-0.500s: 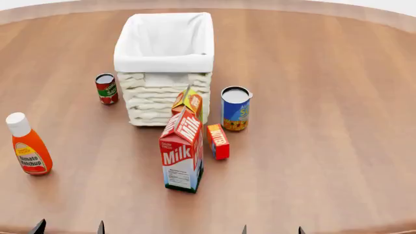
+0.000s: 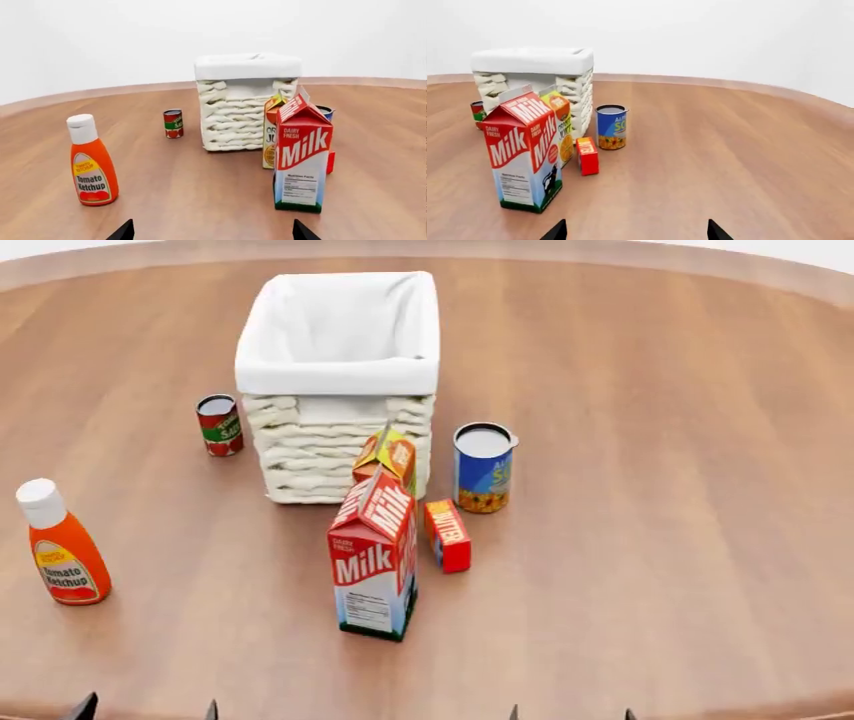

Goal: Pick up the butter and put it in the basket.

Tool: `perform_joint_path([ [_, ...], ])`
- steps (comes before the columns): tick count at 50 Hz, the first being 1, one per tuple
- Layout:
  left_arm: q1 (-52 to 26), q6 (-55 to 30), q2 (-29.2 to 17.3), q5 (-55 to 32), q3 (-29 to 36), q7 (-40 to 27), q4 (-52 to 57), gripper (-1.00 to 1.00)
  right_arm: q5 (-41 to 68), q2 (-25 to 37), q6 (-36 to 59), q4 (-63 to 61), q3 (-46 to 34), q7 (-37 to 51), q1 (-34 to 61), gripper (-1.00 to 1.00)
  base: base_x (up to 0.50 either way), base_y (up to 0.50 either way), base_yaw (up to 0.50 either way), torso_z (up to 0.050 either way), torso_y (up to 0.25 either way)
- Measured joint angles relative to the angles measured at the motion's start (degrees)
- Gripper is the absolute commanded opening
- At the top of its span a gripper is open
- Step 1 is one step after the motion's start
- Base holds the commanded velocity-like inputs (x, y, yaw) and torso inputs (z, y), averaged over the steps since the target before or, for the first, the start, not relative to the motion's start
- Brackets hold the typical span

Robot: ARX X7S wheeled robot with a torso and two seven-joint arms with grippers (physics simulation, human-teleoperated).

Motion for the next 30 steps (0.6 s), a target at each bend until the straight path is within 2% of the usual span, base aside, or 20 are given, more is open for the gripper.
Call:
perform_joint_path([
  [30,-0.52,1.45,-2.75,-0.92,3.45,-3.62,-1.38,1.00,-0.98,3.10,3.82,-4.00,-5.06,3.98,0.83,1.00,0.00,0.00,0.50,0.000,0.000],
])
